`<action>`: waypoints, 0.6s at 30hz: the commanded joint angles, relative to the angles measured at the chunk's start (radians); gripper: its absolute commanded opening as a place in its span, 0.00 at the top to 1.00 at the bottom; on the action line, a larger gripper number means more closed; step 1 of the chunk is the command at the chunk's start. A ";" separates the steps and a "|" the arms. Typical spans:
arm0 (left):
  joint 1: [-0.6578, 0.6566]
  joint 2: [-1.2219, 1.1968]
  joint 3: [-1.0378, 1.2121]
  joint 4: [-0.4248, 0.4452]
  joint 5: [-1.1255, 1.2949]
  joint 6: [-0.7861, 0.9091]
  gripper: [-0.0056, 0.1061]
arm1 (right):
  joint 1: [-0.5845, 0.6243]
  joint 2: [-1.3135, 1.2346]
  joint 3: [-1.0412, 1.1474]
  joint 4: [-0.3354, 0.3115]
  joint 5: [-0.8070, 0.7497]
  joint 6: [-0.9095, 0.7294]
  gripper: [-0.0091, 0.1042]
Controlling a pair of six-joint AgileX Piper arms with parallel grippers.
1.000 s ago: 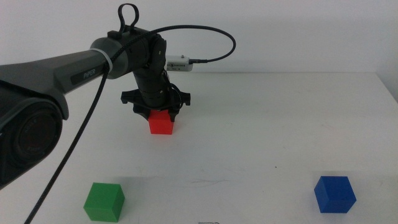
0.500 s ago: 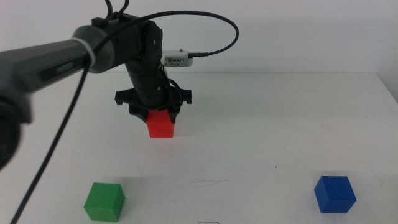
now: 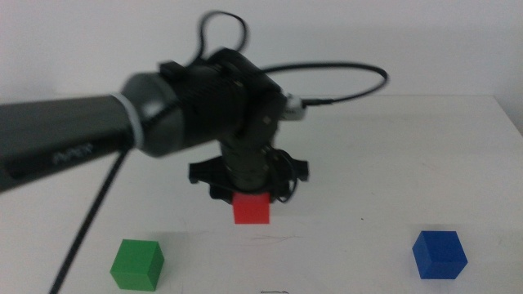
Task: Stack red cubes first, then green, then blue cubes in a specific spot.
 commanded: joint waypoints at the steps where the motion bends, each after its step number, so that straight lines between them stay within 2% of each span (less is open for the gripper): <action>1: -0.042 -0.038 -0.023 0.052 -0.018 -0.062 0.96 | -0.003 -0.023 -0.026 -0.009 -0.073 -0.009 0.21; 18: -0.057 0.064 -0.024 0.053 -0.148 -0.123 0.96 | -0.003 -0.023 -0.026 -0.009 -0.073 -0.009 0.21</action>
